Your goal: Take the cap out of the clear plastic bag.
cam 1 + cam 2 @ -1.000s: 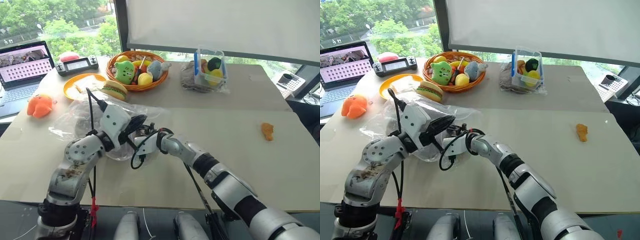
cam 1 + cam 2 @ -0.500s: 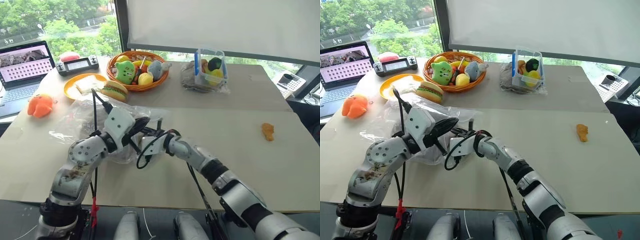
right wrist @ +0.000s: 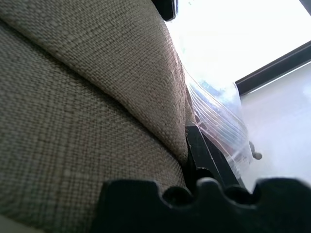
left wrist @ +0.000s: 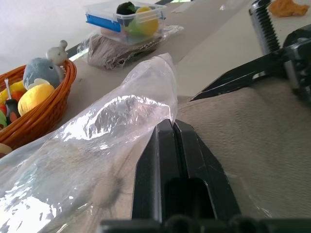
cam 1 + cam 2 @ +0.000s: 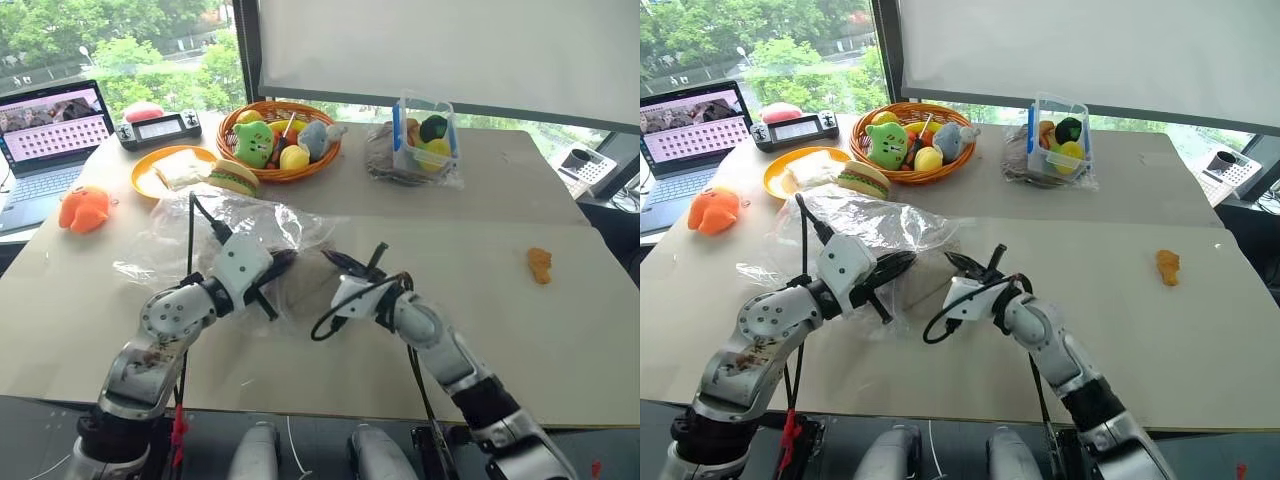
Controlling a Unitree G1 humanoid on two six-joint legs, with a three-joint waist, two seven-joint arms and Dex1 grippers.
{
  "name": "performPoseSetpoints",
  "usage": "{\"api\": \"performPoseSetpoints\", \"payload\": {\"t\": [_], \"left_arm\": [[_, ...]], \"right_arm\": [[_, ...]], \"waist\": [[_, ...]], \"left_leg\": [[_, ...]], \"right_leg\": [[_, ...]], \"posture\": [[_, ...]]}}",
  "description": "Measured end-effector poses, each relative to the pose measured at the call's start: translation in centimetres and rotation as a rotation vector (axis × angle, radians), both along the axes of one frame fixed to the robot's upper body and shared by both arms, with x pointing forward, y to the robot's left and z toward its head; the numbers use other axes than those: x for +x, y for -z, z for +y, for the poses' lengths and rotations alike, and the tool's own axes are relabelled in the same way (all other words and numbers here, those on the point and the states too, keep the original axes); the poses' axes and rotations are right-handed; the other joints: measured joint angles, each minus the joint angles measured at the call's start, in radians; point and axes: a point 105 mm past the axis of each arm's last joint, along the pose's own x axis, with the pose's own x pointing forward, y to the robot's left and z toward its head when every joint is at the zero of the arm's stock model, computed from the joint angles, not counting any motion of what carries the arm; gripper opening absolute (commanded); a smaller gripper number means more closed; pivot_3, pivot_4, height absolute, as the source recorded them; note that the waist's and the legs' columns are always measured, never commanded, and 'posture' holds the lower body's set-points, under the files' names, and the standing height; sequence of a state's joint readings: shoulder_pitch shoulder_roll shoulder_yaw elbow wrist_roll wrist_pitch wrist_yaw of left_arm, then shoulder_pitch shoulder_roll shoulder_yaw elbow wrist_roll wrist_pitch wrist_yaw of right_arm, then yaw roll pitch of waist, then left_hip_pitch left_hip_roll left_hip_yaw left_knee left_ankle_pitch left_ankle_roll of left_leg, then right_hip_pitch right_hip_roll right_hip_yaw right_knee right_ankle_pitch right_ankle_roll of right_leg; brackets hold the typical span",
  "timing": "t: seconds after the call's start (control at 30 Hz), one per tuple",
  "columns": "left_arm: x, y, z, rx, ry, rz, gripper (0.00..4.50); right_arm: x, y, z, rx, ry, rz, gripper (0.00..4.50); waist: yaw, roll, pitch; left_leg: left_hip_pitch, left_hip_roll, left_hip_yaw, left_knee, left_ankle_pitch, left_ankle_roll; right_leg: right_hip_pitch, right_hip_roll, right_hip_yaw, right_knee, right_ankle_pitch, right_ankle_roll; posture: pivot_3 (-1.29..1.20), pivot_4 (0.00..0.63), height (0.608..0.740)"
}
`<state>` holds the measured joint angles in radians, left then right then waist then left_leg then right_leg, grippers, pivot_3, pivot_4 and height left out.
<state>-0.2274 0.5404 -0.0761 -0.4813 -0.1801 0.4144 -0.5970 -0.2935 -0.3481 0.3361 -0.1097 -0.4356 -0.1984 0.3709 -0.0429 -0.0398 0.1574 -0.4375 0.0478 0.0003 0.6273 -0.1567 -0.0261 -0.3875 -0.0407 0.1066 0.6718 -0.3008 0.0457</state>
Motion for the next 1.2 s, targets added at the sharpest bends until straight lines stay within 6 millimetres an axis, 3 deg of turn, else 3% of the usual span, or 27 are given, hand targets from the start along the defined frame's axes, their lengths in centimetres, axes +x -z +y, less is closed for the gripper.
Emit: {"api": "performPoseSetpoints", "payload": {"t": [0.07,0.17,0.33,0.5,0.6,0.7,0.8,0.87,0.97,1.13,1.2], "left_arm": [[0.1,0.4,0.1,0.002,0.001,0.008,0.00],[0.1,0.7,0.0,0.007,0.011,0.006,0.00],[0.2,1.2,0.0,0.030,0.031,0.000,0.00],[0.2,2.0,-0.2,0.101,0.087,-0.036,0.00],[0.0,3.4,0.0,0.218,0.149,-0.078,0.00],[-1.1,4.1,-1.2,0.306,0.295,-0.174,0.00],[-2.0,4.4,-1.8,0.367,0.423,-0.262,0.00],[-2.4,4.5,-1.6,0.411,0.515,-0.332,0.00],[-3.1,4.5,-1.3,0.457,0.674,-0.444,0.00],[-2.1,5.2,-0.9,0.511,0.776,-0.494,0.00],[-1.2,4.7,-1.4,0.491,0.762,-0.495,0.00]], "right_arm": [[-1.7,0.5,-1.0,0.024,-0.028,0.102,0.04],[-2.7,0.1,-3.2,0.108,-0.008,0.257,0.04],[-3.3,-4.5,-9.1,0.325,0.024,0.448,0.04],[-5.5,-7.6,-13.0,0.515,-0.052,0.605,0.04],[-6.2,-10.9,-14.8,0.656,-0.110,0.548,0.04],[-4.9,-14.5,-16.8,0.831,-0.078,0.386,0.04],[-3.1,-15.8,-18.8,0.909,0.069,0.251,0.04],[-1.5,-15.0,-19.0,0.798,0.231,0.165,0.04],[0.3,-12.1,-17.8,0.487,0.401,0.053,0.04],[1.0,-6.2,-14.4,0.086,0.408,-0.004,0.04],[0.7,-2.5,-14.0,-0.037,0.409,0.076,0.04]], "waist": [[0.006,0.000,0.000],[0.006,0.000,0.000],[0.006,0.000,0.000],[0.006,0.000,0.000],[0.002,0.000,0.000],[0.000,0.000,0.000],[0.002,0.000,0.000],[0.003,0.001,0.000],[0.004,0.002,0.000],[0.011,0.003,0.000],[0.022,0.003,0.000]], "left_leg": [[-0.001,0.000,0.000,0.000,0.000,0.000],[-0.002,0.000,0.000,0.001,0.000,0.000],[-0.002,0.001,0.000,0.000,0.000,0.000],[-0.002,0.000,0.000,-0.001,0.000,0.000],[-0.003,0.000,0.001,-0.001,0.000,0.000],[-0.002,0.000,0.002,-0.001,0.001,0.001],[-0.003,0.000,0.002,-0.001,0.001,0.002],[-0.003,0.000,0.003,-0.002,0.001,0.002],[-0.004,0.000,0.004,-0.003,0.001,0.002],[-0.005,-0.001,0.003,-0.001,0.001,0.002],[-0.005,-0.001,0.003,0.001,0.001,0.002]], "right_leg": [[0.001,0.000,-0.001,-0.002,0.000,0.000],[0.001,-0.001,-0.001,-0.002,0.000,0.000],[0.001,0.000,-0.001,-0.003,0.000,0.000],[0.001,0.000,-0.001,-0.007,0.000,0.000],[0.001,-0.001,-0.001,-0.008,0.000,0.000],[0.002,-0.001,0.001,-0.008,0.000,0.001],[0.000,-0.001,0.001,-0.008,0.000,0.001],[-0.001,-0.001,0.001,-0.008,0.000,0.001],[-0.002,-0.002,0.001,-0.008,0.000,0.001],[-0.001,-0.002,0.000,-0.008,0.000,0.002],[0.000,-0.002,0.000,-0.008,0.000,0.002]], "posture": [[0.00,0.150,0.728],[0.00,0.150,0.728],[0.00,0.150,0.728],[0.00,0.150,0.728],[0.00,0.150,0.728],[0.00,0.150,0.728],[0.00,0.150,0.728],[0.00,0.150,0.728],[0.00,0.150,0.728],[0.00,0.150,0.728],[0.00,0.150,0.728]]}}
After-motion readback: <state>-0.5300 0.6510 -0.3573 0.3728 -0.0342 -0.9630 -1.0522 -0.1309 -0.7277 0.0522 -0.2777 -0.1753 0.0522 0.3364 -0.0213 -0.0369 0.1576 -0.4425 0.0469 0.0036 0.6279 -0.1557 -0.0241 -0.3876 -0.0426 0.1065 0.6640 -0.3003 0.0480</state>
